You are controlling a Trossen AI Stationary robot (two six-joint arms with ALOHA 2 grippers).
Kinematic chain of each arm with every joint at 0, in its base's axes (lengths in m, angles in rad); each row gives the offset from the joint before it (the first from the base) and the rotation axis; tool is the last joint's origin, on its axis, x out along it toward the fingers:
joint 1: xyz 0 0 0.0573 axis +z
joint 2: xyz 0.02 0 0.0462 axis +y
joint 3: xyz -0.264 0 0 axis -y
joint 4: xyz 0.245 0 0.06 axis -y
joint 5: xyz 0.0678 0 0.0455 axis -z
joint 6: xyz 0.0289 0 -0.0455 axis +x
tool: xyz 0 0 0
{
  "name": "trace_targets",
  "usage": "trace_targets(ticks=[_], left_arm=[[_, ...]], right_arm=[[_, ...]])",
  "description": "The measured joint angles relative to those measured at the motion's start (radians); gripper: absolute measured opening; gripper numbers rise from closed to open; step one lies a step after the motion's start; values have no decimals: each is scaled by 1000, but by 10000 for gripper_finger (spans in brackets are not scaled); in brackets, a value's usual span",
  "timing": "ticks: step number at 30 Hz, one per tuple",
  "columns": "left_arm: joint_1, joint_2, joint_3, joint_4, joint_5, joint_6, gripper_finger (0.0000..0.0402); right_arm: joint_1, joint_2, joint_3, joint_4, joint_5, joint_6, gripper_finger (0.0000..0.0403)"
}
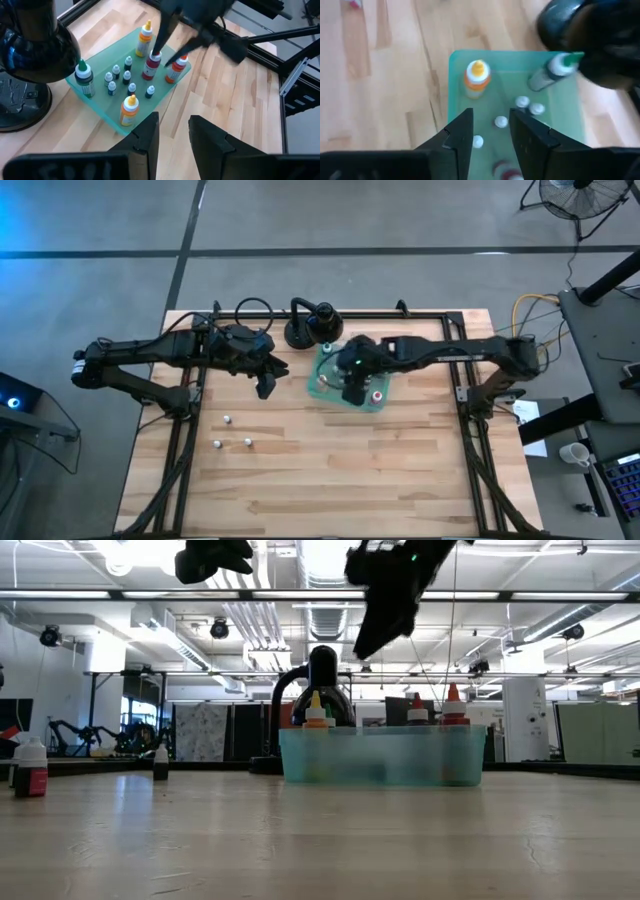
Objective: Pick & Place food coloring
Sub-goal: Put the violet food coloring bottle into the bin
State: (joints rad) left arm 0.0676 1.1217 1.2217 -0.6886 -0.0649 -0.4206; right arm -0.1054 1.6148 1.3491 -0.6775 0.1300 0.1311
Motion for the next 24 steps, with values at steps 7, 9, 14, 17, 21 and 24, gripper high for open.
trace_targets(ticks=[7,9,14,17,21,24], left_arm=[[0,0,-14,0,-4,1,80],[0,0,-16,0,-4,1,80],[-2,2,-16,-1,-4,-3,80],[-3,2,-16,-85,-40,-3,80],[4,9,-42,-247,-193,-56,80],[11,13,-104,-272,-228,-96,80]], right_arm=[[3,-137,-6,-126,4,125,107],[4,-168,-13,-155,2,178,105],[25,-210,-39,-188,3,287,100],[52,-217,-44,-197,0,310,97],[83,-213,-45,-219,3,326,95],[103,-207,-46,-230,3,342,97]])
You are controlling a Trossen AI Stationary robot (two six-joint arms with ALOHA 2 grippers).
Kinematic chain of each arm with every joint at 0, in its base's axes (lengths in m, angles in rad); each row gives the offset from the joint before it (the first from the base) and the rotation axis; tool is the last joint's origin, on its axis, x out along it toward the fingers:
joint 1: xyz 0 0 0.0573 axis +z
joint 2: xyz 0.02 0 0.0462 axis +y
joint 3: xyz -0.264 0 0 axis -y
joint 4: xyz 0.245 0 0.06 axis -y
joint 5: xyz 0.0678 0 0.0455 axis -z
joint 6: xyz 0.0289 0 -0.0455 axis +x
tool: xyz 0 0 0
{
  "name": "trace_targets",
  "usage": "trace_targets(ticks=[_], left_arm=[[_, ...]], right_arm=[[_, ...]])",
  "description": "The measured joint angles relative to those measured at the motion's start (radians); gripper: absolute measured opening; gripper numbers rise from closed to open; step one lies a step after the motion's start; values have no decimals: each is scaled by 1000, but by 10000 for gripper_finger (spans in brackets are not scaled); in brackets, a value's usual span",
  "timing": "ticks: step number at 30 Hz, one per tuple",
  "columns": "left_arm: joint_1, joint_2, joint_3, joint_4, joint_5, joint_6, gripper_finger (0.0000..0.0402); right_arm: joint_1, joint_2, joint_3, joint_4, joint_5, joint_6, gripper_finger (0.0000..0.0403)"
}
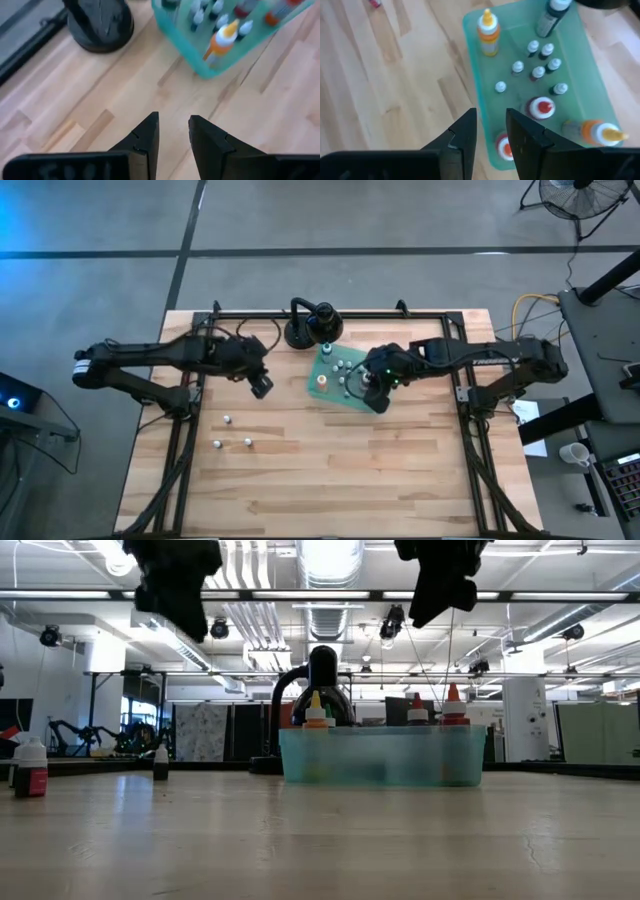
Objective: Pick & Place food coloring
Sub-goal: Put the violet food coloring bottle into the bin
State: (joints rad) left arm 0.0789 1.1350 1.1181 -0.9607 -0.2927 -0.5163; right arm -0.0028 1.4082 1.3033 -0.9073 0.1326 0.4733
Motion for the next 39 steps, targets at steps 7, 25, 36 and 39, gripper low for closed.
trace_targets(ticks=[7,25,36,39], left_arm=[[23,31,-196,123,1,32,80],[338,58,-402,276,324,-22,80],[364,140,-400,255,400,-63,80],[364,156,-403,239,378,-64,80]], right_arm=[[57,-18,0,-14,2,72,92],[203,-171,0,-227,242,280,81],[203,-171,0,-242,264,279,79],[203,-171,0,-241,264,279,82]])
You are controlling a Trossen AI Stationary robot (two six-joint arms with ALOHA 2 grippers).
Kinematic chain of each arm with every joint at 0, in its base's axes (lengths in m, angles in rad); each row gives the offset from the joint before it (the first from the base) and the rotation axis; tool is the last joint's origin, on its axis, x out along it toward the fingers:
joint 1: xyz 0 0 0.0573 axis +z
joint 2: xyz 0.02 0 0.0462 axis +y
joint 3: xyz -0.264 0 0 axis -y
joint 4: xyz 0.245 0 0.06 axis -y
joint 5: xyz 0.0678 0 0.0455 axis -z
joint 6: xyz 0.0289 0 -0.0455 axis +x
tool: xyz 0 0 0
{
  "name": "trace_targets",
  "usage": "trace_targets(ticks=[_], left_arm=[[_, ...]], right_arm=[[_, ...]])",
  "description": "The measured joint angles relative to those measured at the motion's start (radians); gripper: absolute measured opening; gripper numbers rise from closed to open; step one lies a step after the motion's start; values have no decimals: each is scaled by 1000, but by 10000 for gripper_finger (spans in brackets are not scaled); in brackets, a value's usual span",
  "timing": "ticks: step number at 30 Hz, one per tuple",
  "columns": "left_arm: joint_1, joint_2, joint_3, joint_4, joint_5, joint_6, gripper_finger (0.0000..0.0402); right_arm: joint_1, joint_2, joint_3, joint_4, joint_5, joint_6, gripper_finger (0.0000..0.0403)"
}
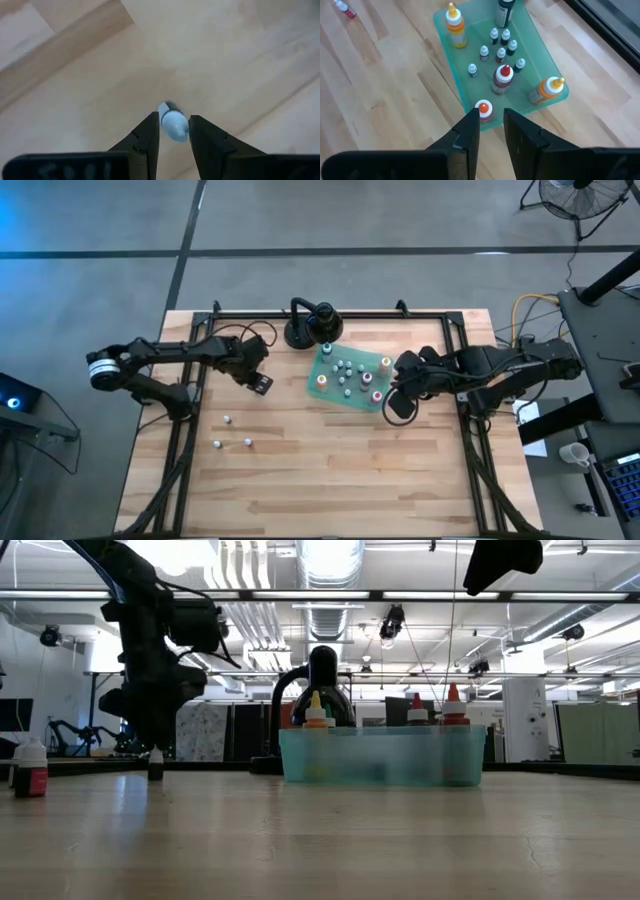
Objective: Pick & Place food coloring
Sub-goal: Put the violet food coloring bottle into the bin
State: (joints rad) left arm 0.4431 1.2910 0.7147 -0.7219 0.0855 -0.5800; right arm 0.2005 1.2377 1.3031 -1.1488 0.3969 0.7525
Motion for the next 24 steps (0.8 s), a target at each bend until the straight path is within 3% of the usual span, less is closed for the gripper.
trace_targets(ticks=[15,24], left_arm=[[-13,2,0,-46,-94,9,81],[-16,3,0,-30,-71,9,81]], right_arm=[[0,0,0,1,0,0,77],[0,0,0,2,4,2,74]])
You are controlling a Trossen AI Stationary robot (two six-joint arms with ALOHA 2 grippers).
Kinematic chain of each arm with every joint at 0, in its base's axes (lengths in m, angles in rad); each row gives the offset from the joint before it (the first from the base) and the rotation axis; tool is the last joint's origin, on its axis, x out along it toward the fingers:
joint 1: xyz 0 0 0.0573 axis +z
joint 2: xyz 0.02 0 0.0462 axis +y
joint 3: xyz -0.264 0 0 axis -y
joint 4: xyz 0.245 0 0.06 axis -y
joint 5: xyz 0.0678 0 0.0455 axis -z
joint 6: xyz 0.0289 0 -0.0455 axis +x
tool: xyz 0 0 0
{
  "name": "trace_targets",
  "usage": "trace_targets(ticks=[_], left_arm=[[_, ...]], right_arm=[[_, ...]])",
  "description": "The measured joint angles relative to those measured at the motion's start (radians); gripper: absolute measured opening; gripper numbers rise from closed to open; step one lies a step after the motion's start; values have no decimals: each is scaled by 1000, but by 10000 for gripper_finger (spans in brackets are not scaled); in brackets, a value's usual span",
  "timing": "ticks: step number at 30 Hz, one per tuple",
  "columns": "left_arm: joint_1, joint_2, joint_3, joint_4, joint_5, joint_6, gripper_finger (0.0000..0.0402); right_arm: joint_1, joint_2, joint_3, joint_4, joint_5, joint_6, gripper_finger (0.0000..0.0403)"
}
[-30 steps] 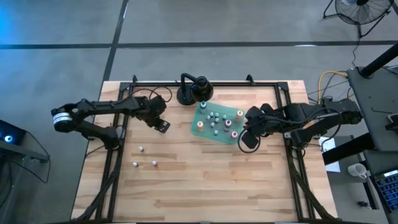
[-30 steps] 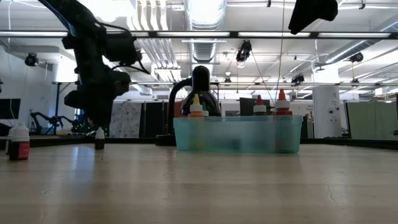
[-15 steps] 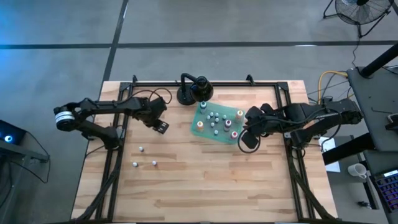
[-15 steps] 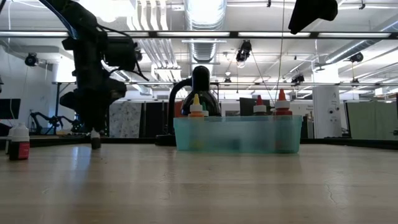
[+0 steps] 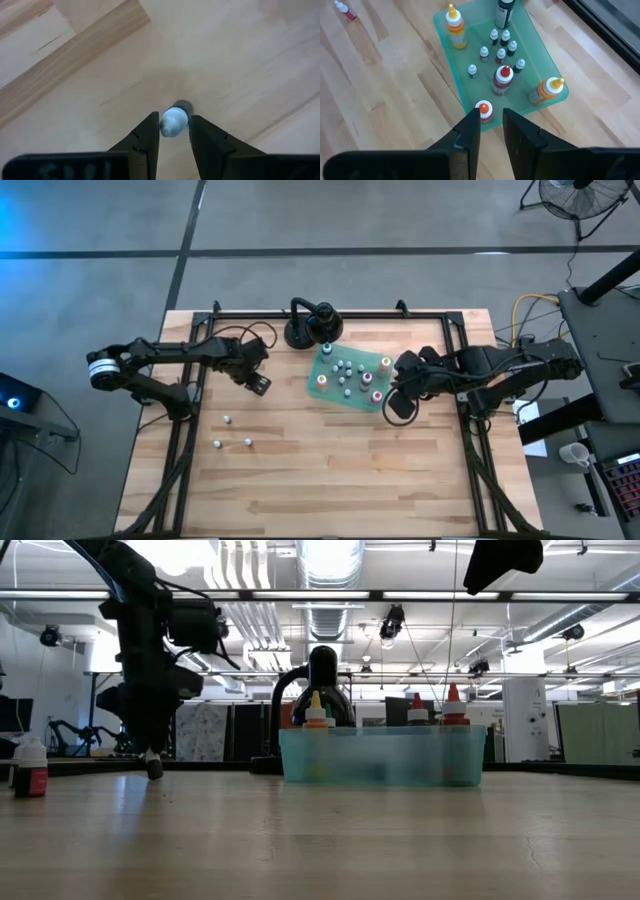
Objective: Pick & Place food coloring
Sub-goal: Put the violet food coloring bottle into the bin
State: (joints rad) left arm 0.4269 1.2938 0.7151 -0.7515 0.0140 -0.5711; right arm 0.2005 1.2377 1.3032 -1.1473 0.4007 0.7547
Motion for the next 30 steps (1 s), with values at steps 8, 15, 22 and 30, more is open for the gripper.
trace_targets(ticks=[8,15,22,30], left_arm=[[-12,0,0,19,2,-14,81],[-39,0,0,19,1,-14,81],[-67,0,0,59,-4,-16,81],[-72,0,0,60,-33,-22,85]], right_arm=[[0,0,0,0,3,2,72],[0,0,0,0,3,5,77],[0,0,0,0,4,5,70],[0,0,0,0,5,5,79]])
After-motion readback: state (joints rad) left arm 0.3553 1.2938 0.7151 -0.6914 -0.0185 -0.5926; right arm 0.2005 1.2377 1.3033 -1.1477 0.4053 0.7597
